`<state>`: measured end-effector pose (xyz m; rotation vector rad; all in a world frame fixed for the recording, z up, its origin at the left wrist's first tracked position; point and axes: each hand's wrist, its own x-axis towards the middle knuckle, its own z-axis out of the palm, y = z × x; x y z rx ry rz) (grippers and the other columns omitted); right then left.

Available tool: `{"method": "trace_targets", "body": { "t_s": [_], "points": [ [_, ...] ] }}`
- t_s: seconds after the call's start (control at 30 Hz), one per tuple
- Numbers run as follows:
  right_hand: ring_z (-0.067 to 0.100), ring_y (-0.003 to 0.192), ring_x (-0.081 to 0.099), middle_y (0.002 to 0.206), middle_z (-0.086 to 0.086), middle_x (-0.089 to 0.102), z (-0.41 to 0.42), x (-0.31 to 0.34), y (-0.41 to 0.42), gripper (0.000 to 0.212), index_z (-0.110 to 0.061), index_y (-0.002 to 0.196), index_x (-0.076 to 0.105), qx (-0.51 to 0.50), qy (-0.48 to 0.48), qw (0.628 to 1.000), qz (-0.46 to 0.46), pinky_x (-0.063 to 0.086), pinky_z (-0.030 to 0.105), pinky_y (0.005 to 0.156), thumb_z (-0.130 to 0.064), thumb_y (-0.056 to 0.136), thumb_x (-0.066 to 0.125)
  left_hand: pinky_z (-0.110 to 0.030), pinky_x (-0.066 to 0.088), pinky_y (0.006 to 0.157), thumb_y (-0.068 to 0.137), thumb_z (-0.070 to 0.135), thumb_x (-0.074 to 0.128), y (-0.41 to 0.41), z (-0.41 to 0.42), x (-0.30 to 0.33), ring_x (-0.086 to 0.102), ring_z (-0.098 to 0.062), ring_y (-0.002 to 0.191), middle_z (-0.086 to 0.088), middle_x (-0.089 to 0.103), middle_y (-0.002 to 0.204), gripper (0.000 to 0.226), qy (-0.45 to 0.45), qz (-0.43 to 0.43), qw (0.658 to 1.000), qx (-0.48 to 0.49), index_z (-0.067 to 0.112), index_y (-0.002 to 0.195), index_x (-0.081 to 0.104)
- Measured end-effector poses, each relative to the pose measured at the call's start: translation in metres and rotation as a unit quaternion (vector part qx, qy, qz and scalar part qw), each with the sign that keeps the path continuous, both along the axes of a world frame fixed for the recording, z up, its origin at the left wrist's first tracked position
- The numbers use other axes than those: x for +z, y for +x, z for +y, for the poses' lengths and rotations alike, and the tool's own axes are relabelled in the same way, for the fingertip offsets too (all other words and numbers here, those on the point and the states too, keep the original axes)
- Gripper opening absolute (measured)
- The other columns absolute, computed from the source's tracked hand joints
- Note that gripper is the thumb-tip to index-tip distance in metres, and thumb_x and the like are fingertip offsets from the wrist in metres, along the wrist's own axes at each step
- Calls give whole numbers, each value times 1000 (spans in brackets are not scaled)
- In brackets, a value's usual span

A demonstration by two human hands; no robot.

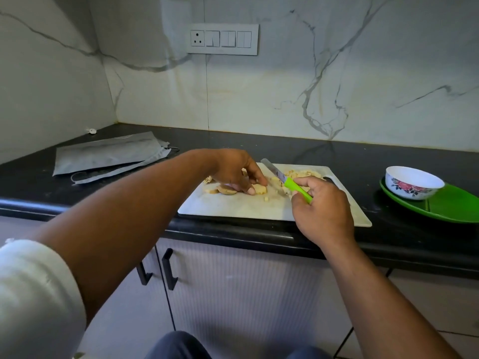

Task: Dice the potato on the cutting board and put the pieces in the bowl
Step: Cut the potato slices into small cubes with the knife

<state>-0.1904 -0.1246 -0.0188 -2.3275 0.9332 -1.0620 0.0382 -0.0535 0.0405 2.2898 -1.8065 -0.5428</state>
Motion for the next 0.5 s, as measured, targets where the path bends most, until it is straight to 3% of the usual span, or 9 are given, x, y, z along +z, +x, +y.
{"method": "trace_targets", "body": {
  "t_s": [0.23,0.3,0.4,0.5],
  "points": [
    [2,63,58,113,-13,68,0,0,-2,33,-31,123,67,-4,6,1000,11,41,20,50,-28,90,65,-19,55,72,92,28,78,-18,-1,-5,70,-11,87,4,69,100,19,-31,89,994,62,28,111,73],
    [3,60,58,111,-12,68,0,1,-1,33,-30,123,67,-4,5,1000,13,40,20,49,-28,90,65,-26,55,73,95,31,74,-27,-3,-11,69,-12,82,3,72,95,14,-62,37,993,90,23,107,75],
    [2,60,57,108,-11,69,2,2,0,33,-30,122,67,-6,2,1000,18,38,19,48,-28,90,65,-37,60,81,95,35,71,-40,-8,-21,68,-21,92,-5,74,99,23,-94,-47,982,156,14,102,77],
    [1,62,56,107,-11,69,3,3,0,32,-30,122,68,-6,5,1000,17,37,19,49,-28,90,65,-30,50,65,97,39,66,-47,-8,-26,62,-19,81,-6,66,86,30,-99,-72,971,204,10,99,73]
  ]
}}
